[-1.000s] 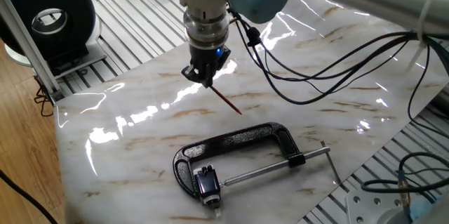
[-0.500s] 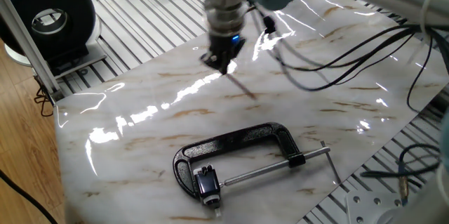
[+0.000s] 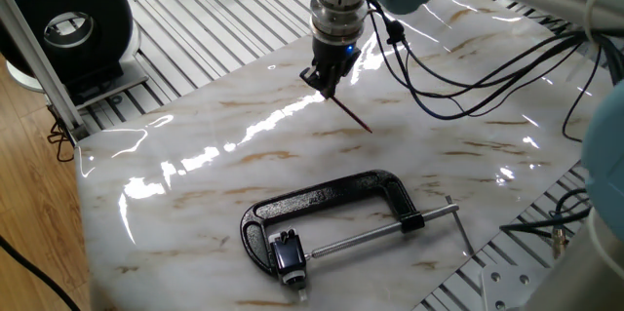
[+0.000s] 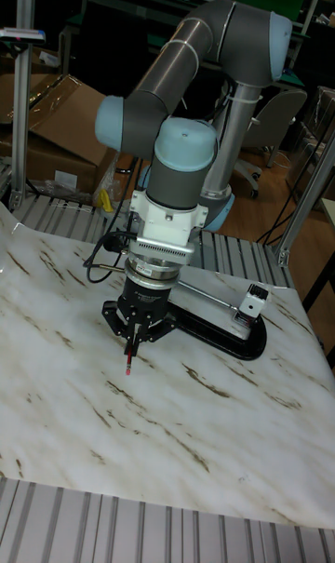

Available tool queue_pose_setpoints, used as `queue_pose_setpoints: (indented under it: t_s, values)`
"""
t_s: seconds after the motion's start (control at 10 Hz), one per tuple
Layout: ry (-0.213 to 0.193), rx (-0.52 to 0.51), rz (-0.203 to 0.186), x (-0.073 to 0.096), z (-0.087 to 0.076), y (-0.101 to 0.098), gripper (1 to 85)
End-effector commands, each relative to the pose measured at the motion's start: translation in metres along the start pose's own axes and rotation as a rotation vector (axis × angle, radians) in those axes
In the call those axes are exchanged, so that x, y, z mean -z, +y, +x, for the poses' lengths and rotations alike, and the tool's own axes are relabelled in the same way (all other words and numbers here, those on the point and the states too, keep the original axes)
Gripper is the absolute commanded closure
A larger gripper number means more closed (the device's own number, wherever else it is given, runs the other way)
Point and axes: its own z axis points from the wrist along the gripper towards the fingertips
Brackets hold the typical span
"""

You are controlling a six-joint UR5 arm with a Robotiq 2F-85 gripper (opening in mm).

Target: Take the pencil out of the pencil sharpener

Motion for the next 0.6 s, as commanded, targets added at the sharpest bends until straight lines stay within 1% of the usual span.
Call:
queue_pose_setpoints:
  t_s: [0.0, 0.1, 0.3, 0.5]
  values:
    - [-0.008, 0.01, -0.028, -0.0049, -0.0021, -0.0002, 66.0]
    - [-0.014, 0.011, -0.031, -0.0074, -0.0038, 0.0004, 63.0]
    - [-0.013, 0.02, -0.032, -0.0081, -0.0032, 0.0007, 58.0]
    - [-0.013, 0.022, -0.031, -0.0077, -0.0032, 0.0003, 57.7]
